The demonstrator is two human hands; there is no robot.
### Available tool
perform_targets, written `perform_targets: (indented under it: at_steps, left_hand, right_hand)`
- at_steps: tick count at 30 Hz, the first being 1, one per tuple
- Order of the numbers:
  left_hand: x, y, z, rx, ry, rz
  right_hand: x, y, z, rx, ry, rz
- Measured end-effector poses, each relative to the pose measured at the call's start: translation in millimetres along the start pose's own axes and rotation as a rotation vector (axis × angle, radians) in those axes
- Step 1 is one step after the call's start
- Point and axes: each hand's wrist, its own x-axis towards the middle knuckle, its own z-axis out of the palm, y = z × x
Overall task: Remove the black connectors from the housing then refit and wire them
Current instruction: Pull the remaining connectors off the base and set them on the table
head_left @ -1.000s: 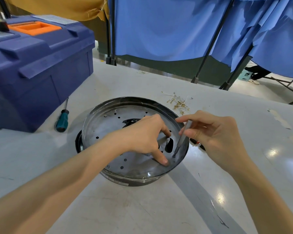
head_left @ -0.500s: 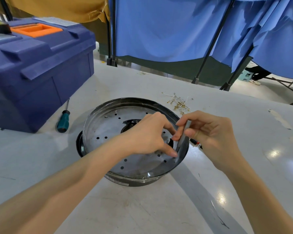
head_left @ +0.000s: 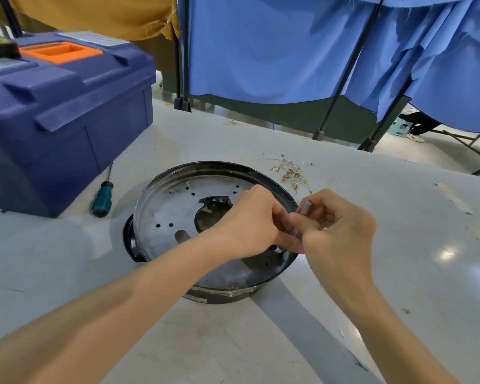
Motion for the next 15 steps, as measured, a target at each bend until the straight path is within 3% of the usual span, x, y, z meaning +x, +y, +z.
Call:
perform_targets:
  at_steps: [6,9,11,15]
  left_hand:
    - [-2,-3,-2,-0.056,-0.013,0.017]
    - [-4,-2,-3,-0.082,-0.062,0.047]
    - [-4,-2,-3,-0.077,-0.074,0.058]
    - [-2,-3,-1,-0.085,-0.068,0.050]
  right_hand:
    - [19,-14,-30,-0.135,-0.300,-0.132]
    - [22,-17,-36,-0.049,-0.404,-0.153]
    - [19,-16,-32,-0.051,-0.351,-0.169]
    - [14,-11,-13,-0.149,-0.087,-0.180]
